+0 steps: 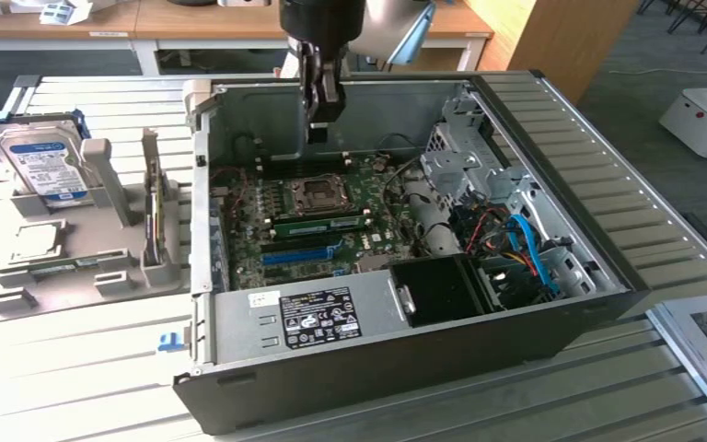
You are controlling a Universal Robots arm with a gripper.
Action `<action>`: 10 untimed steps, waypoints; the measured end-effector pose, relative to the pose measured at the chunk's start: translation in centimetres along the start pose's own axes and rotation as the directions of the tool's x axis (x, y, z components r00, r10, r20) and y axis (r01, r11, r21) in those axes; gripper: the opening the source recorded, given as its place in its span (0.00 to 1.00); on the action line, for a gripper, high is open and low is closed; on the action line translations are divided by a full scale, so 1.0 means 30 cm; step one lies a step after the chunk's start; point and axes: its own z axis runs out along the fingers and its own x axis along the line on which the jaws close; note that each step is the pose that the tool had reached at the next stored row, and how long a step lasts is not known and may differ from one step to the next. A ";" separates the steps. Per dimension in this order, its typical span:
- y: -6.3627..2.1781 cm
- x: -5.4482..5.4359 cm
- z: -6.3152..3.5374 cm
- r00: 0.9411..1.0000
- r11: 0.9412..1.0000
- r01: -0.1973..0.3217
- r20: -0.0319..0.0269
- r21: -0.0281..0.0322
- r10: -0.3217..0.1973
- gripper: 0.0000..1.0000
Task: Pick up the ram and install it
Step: 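Press down the ram until it locks into place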
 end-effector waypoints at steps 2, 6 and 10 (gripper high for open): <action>0.000 0.000 0.000 1.000 1.000 0.000 0.000 0.000 0.000 0.10; -0.006 0.000 -0.001 1.000 1.000 0.000 0.000 0.000 0.000 0.10; -0.029 0.000 0.000 1.000 1.000 0.000 0.000 -0.002 0.000 0.10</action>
